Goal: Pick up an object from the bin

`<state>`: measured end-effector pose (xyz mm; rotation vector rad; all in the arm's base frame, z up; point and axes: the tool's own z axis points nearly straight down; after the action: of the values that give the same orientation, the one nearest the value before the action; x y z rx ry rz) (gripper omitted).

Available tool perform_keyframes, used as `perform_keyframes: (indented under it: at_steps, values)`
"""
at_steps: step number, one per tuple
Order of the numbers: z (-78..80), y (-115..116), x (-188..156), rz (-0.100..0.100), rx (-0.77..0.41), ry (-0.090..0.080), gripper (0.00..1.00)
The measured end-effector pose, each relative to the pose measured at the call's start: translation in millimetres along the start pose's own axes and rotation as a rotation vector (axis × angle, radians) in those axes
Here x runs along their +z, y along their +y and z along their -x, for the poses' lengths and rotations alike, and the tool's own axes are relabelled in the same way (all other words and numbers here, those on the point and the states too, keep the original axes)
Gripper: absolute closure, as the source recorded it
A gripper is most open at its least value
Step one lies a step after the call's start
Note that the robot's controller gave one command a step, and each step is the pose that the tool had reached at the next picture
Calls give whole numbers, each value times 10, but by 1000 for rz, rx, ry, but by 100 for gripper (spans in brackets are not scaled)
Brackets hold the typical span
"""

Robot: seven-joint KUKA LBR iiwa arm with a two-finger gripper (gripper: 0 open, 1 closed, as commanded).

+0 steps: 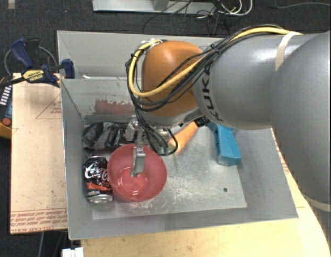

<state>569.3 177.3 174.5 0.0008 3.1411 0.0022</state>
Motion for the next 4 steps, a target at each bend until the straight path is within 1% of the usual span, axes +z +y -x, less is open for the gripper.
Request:
perform_keyframes:
  at_steps: [1, 2, 3, 4]
  values:
    - [232, -375, 1023, 1, -28, 2, 0]
    - [264, -444, 1041, 2, 50, -1, 0]
    - [251, -403, 1028, 1, 0, -1, 0]
    - [268, -435, 1037, 5, 48, -2, 0]
